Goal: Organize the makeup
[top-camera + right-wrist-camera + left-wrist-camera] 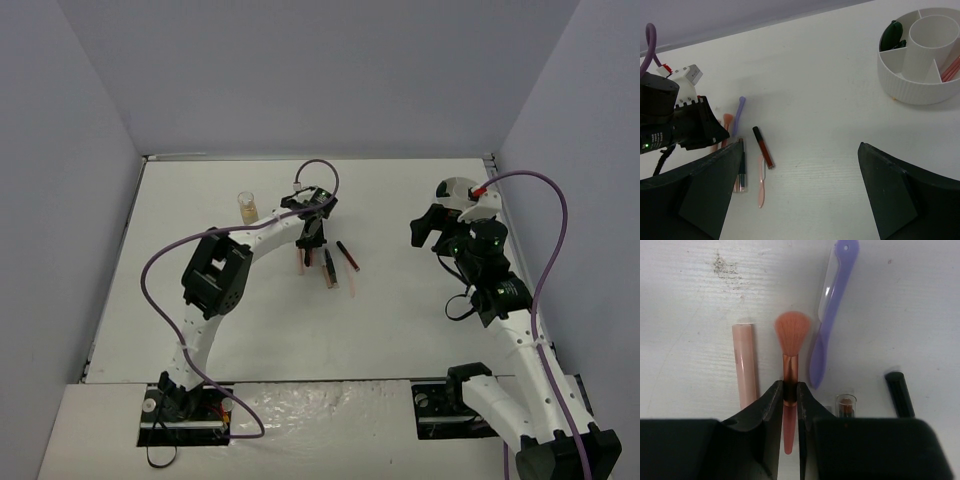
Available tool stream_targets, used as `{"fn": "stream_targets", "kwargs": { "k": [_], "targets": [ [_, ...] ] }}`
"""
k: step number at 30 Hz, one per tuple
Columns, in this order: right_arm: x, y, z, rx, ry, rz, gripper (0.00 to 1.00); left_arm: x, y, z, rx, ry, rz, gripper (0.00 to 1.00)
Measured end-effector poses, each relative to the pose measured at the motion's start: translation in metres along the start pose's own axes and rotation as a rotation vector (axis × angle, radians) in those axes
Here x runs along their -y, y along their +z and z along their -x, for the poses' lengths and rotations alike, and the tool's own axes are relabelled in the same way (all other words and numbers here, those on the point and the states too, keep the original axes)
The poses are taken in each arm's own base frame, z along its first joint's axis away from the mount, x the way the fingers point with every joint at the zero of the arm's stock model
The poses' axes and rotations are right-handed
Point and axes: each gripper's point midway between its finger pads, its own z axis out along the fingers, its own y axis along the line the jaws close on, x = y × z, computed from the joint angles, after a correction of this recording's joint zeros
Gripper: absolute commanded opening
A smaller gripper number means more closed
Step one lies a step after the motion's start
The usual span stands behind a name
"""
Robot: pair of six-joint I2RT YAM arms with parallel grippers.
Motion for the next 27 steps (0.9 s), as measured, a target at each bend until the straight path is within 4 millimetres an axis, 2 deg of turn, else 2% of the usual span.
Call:
{"fn": "stream_targets", "kwargs": {
  "k": [2, 5, 7, 9, 11, 14, 17, 21, 27],
  "targets": [
    [-0.004, -0.001, -0.001, -0.007, 0.000, 0.020, 0.99, 0.005, -0.007, 0.005, 0.020, 0.032, -0.020, 0.00],
    [-0.010, -0.002, -0.003, -0.021, 0.000, 0.057, 0.97, 0.019, -0.031, 0.020, 0.092, 0.084, -0.090, 0.00],
    [-0.018, -0.004, -0.002, -0.034, 0.004, 0.095, 0.96, 0.035, -0.059, 0.031, 0.180, 0.116, -0.198, 0.00],
    [-0.029, -0.006, 0.005, -0.038, 0.008, 0.143, 0.95, 0.043, -0.086, 0.032, 0.241, 0.155, -0.283, 0.00],
    [-0.042, -0.008, 0.014, -0.034, 0.017, 0.197, 0.94, 0.057, -0.124, 0.037, 0.340, 0.207, -0.415, 0.00],
    [-0.061, -0.010, 0.025, -0.041, 0.033, 0.280, 0.92, 0.077, -0.171, 0.044, 0.470, 0.284, -0.573, 0.00],
    [-0.077, -0.012, 0.030, -0.063, 0.052, 0.354, 0.88, 0.092, -0.203, 0.042, 0.566, 0.359, -0.684, 0.00],
    [-0.092, -0.010, 0.030, -0.102, 0.081, 0.427, 0.84, 0.106, -0.227, 0.034, 0.627, 0.430, -0.789, 0.00],
    [-0.109, -0.010, 0.029, -0.128, 0.123, 0.506, 0.78, 0.125, -0.247, 0.022, 0.653, 0.484, -0.898, 0.00]
  ]
}}
